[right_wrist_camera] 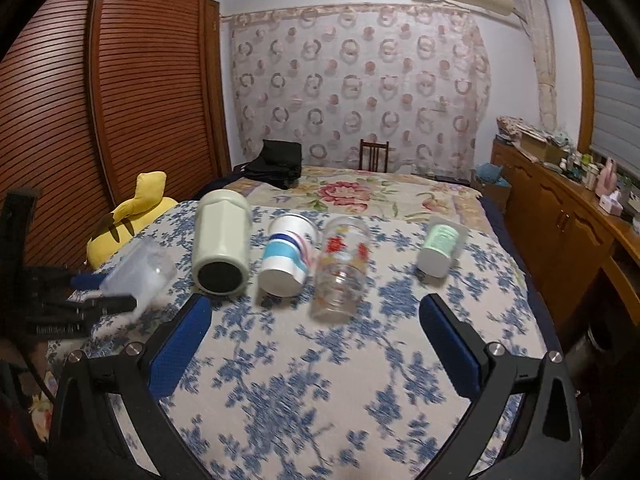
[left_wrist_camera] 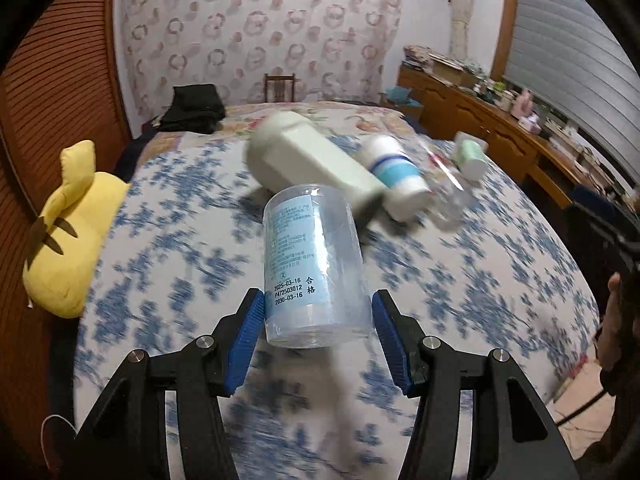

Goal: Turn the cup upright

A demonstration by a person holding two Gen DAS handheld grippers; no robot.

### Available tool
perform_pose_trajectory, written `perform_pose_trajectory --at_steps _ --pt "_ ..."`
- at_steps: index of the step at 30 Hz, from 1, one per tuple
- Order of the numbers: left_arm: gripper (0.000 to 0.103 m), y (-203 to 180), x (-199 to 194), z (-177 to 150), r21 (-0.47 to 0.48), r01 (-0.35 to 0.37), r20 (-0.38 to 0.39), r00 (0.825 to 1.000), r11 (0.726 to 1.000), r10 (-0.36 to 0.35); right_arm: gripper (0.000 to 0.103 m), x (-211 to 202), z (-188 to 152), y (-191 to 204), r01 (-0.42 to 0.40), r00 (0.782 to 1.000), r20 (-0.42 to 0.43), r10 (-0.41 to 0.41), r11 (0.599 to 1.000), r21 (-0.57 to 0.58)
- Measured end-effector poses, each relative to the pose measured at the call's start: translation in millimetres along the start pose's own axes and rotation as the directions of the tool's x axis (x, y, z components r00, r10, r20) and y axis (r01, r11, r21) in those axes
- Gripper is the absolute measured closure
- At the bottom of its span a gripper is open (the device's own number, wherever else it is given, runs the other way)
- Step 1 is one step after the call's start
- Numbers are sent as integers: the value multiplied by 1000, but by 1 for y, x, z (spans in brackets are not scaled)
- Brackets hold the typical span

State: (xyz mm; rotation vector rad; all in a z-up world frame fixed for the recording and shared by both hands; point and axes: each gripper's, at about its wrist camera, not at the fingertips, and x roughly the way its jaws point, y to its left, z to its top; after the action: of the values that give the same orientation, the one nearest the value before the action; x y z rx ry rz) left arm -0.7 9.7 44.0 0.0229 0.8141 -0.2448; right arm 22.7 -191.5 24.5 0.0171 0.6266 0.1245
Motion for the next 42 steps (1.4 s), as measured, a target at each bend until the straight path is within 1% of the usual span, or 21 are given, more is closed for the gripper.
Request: perform_pose_trajectory --at_steps 6,9,15,20,22,24,26,28,34,37,42 --pt "45 -26 10 -1 46 27 -14 1000 999 -26 0 -14 -12 -22 17 1000 -12 -17 1000 25" --pt "45 -35 16 3 65 22 -16 1000 998 -21 0 -18 -18 -30 16 1000 -23 -15 999 42" --pt "45 -42 20 5 89 7 3 1000 996 -7 0 -23 -24 -36 6 1000 -31 -4 998 55" --pt "45 -42 24 4 68 12 11 1000 998 -13 0 -23 -26 -33 -9 1000 -26 10 998 55" --pt "38 -42 22 4 56 13 18 1000 998 -14 0 -24 -26 -30 -13 1000 -25 15 999 50" --pt "26 -39 20 3 39 33 34 999 999 -35 0 -23 -26 -28 -17 1000 -24 18 999 46" --pt "22 -39 17 1 31 41 44 998 999 -42 0 -22 -26 -25 -19 999 -26 20 999 42" --pt "21 -38 14 0 29 50 49 998 998 -51 0 -21 -24 -22 -25 999 -30 26 999 42" --pt "21 -26 -8 -6 16 15 91 996 1000 -16 0 -15 -20 -6 -47 998 -38 48 999 26" --pt "21 -14 -18 -10 -5 -8 112 994 1000 8 0 -9 -17 7 -61 997 -45 62 998 17" --pt "21 11 -32 -18 -49 -67 144 987 997 73 0 4 -9 35 -99 993 -69 99 995 1"
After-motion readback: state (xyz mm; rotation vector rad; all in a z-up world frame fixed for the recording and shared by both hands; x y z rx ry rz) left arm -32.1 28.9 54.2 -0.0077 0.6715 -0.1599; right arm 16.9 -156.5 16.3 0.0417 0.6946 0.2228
